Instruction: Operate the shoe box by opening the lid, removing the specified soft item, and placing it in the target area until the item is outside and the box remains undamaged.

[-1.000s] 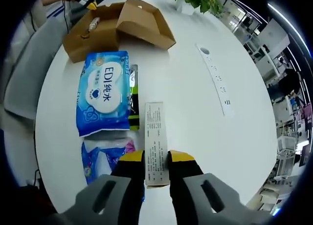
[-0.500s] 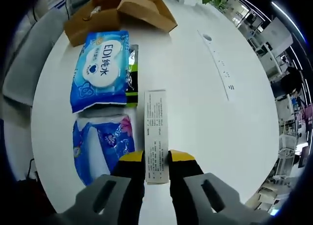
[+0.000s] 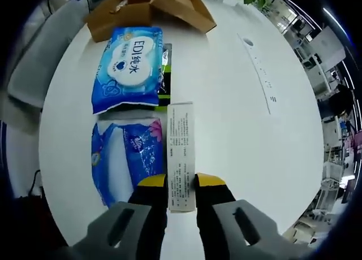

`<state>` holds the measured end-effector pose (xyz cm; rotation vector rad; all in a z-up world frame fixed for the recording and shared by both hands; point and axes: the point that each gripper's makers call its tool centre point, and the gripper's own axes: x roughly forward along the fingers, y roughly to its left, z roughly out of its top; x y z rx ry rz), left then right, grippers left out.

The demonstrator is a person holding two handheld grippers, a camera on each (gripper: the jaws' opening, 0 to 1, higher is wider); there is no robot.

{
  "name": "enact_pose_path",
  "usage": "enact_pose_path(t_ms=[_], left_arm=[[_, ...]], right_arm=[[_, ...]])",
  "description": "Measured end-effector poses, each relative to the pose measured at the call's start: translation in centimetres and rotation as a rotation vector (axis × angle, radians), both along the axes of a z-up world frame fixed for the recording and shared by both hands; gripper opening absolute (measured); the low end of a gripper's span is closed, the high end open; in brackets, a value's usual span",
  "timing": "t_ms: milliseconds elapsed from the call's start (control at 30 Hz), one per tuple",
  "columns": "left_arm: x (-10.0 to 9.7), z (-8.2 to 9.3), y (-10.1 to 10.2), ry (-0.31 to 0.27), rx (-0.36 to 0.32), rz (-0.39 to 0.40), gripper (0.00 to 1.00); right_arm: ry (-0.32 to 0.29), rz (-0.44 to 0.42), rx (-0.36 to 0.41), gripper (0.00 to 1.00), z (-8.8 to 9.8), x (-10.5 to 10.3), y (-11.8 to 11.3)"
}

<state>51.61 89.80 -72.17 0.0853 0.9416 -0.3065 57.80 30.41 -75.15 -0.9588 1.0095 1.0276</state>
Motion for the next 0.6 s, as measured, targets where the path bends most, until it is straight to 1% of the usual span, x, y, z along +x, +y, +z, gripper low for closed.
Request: enact_pose_path(t_ms=[167,467,600], left_arm=[[0.0,0.0,0.0,0.005,0.005,-0.005,0.02],[-0.1,0.1,-0.1,0.005,0.007,-0.008,0.02],[0.0,0.1,-0.2,0.006,0.005,-0.014,0.02]], right_arm=[[-0.005,0.018,-0.013,0.16,0.0,0.2,0.0],[-0.047,0.013,-0.039,0.17,0.4,1.3,-0.2],[-0.071,0.002,-0.040,0.23,1.2,1.4,0.0]])
